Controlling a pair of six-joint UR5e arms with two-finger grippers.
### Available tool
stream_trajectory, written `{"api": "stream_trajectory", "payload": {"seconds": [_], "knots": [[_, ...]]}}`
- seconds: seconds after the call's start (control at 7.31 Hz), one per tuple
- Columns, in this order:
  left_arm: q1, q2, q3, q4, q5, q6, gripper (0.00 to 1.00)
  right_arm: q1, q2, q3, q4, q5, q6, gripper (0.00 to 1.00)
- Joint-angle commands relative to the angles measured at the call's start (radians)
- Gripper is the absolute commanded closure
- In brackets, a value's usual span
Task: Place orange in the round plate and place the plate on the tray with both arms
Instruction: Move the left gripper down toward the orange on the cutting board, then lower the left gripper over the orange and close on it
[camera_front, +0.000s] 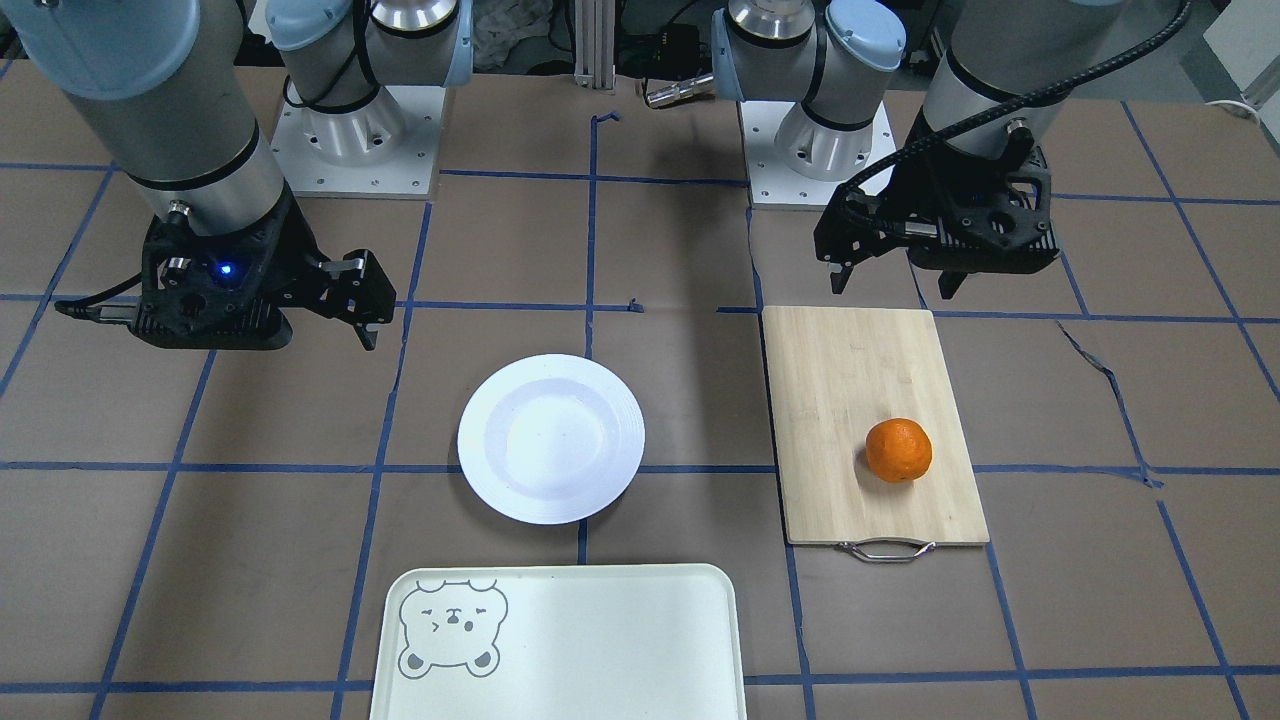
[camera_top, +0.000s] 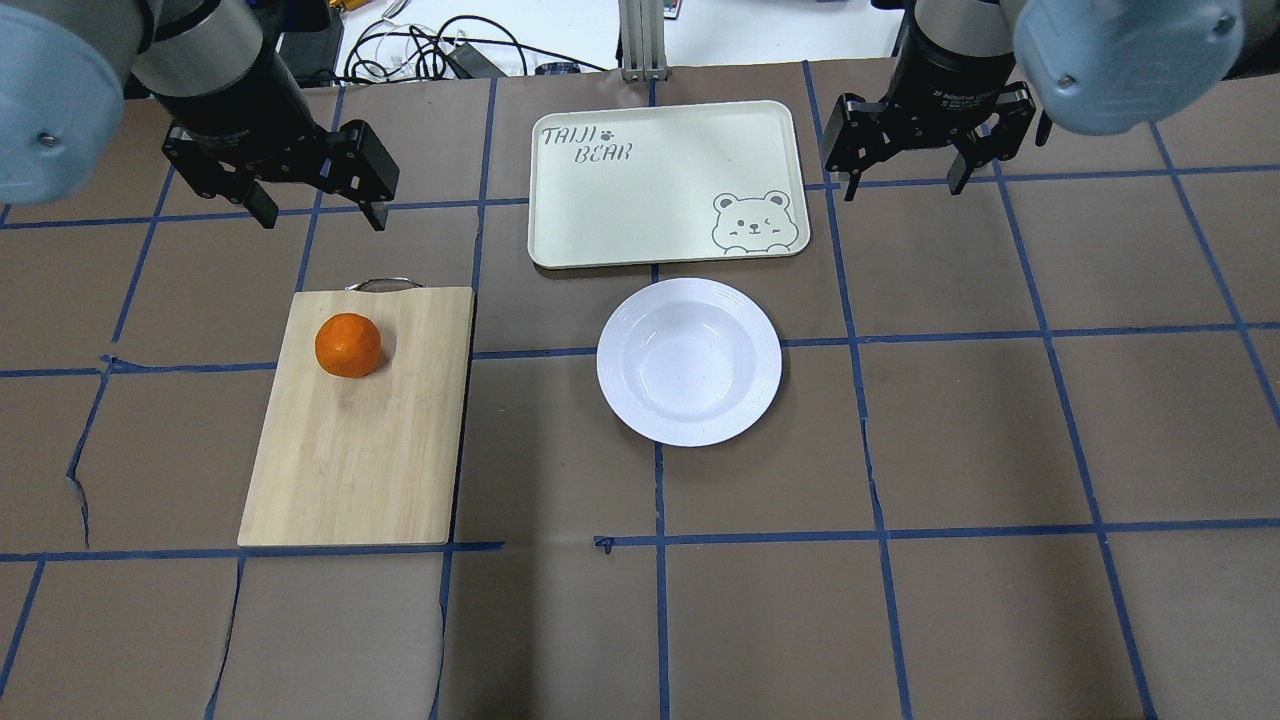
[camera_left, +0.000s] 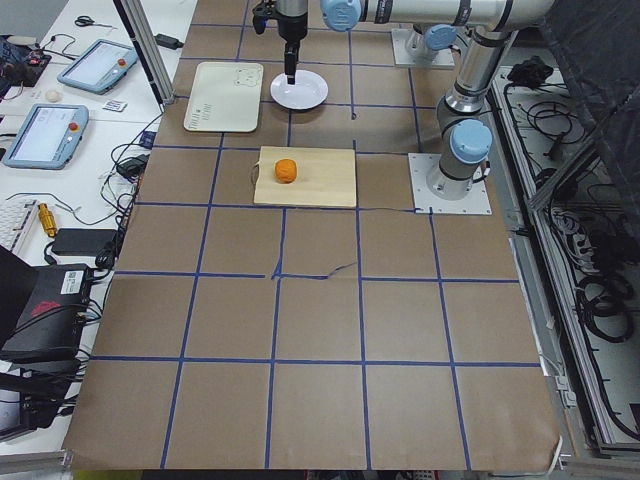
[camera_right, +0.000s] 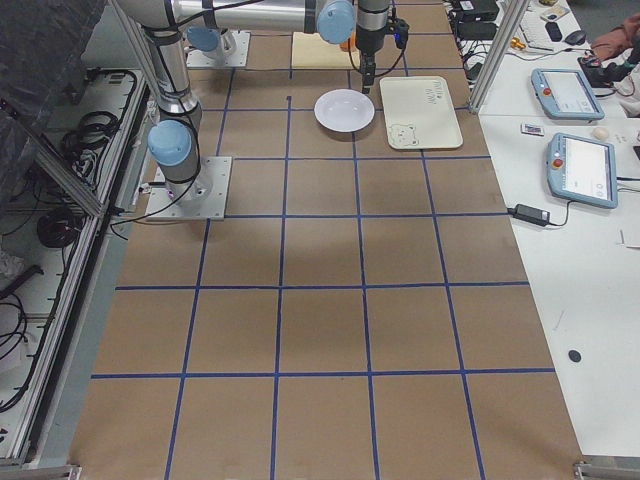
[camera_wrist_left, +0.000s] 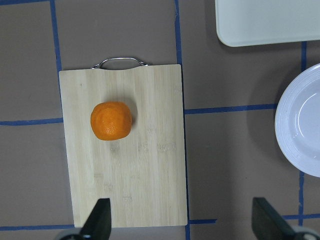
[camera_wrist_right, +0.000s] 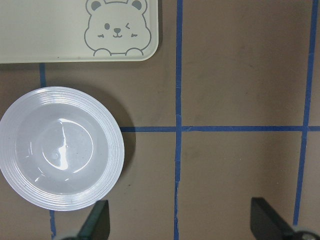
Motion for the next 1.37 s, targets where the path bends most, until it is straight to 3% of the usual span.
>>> {"api": "stream_trajectory", "payload": {"seconds": [0.0,0.27,0.68,1.09,1.23], "knots": [[0.048,-0.022,-0.036,0.004,-0.005,-0.002,0.00,-0.007,0.002,0.005,-0.001,0.001,-0.003,0.00],[0.079,-0.087,-0.129,0.111,0.002,-0.012,0.00,-0.007,0.002,0.016,-0.036,0.014,-0.004,0.00],[0.157,-0.230,-0.310,0.486,0.007,0.022,0.00,-0.010,0.006,0.027,-0.057,0.025,-0.006,0.00],[0.177,-0.310,-0.318,0.504,0.028,0.132,0.00,-0.018,-0.001,0.025,-0.056,0.028,-0.007,0.00],[0.179,-0.324,-0.317,0.512,0.028,0.146,0.05,-0.018,-0.001,0.027,-0.056,0.028,-0.007,0.00]]}}
